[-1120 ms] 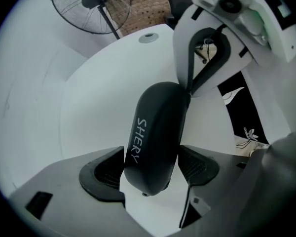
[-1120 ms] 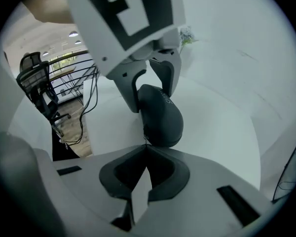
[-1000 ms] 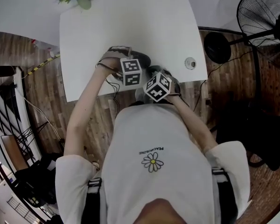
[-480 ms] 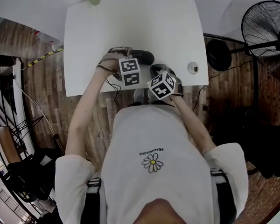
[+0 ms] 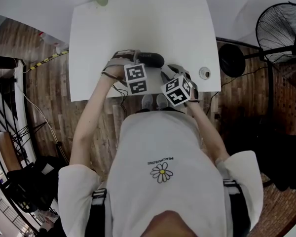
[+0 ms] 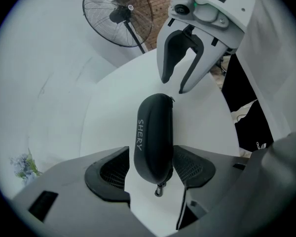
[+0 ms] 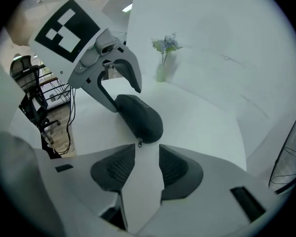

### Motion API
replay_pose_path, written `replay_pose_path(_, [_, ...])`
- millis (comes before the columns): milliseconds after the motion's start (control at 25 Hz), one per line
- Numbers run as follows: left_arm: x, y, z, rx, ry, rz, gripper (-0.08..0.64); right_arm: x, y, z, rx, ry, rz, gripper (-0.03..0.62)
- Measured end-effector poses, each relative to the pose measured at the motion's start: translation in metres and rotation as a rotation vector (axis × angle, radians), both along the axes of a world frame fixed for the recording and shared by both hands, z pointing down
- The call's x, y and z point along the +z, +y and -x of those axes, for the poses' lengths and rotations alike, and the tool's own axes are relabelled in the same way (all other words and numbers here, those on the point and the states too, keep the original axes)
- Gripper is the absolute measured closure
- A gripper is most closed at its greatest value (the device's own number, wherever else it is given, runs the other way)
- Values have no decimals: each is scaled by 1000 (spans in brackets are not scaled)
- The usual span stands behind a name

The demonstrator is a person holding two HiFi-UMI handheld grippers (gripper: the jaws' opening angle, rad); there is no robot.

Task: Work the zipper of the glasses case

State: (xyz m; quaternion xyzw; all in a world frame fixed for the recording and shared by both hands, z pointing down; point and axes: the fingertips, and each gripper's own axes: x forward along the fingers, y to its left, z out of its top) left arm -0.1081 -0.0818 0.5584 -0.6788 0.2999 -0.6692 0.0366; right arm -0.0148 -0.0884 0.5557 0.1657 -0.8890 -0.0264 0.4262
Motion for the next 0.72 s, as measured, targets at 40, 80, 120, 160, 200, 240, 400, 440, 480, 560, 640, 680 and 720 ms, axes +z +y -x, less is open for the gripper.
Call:
replay_pose_path(40, [-4, 1, 0, -3, 7, -8, 273, -5, -3, -1, 7, -10, -5, 459])
replay_pose_path(80, [-9, 2, 1, -7, 16, -16, 273, -9, -7, -1, 14, -19, -11, 459])
replay_pose_path(120, [-15, 3, 1, -12, 24, -26, 273, -15, -11, -1, 21, -29, -19, 459])
replay_pose_path(160, [-21, 4, 3, -16, 30, -39, 273, -20, -14, -1, 27, -39, -27, 459])
replay_pose_path(200, [-28, 4, 4, -20, 34, -54, 273, -26, -18, -1, 33, -51, -34, 459])
replay_pose_path(240, [-35, 3, 5, -25, 39, -72, 273, -32, -22, -1, 40, -63, -44, 459])
replay_pose_path(400, [-71, -8, 9, -68, 96, -164, 273, -62, -36, 5, 56, -120, -100, 459])
replay_pose_path(440, [-82, -12, 9, -82, 119, -194, 273, -71, -40, 8, 57, -135, -118, 458])
replay_pose_path(480, [-95, -17, 8, -97, 144, -227, 273, -80, -44, 10, 59, -152, -136, 459])
replay_pose_path(560, [-123, -27, 8, -131, 204, -307, 275, -101, -51, 16, 67, -194, -174, 459])
replay_pose_path(640, [-155, -36, 6, -179, 299, -413, 285, -124, -57, 21, 77, -243, -214, 459])
replay_pose_path(680, [-172, -40, 5, -207, 364, -477, 287, -137, -60, 23, 84, -272, -237, 459])
replay_pose_path(720, [-192, -43, 5, -237, 434, -548, 296, -151, -63, 25, 93, -306, -263, 459])
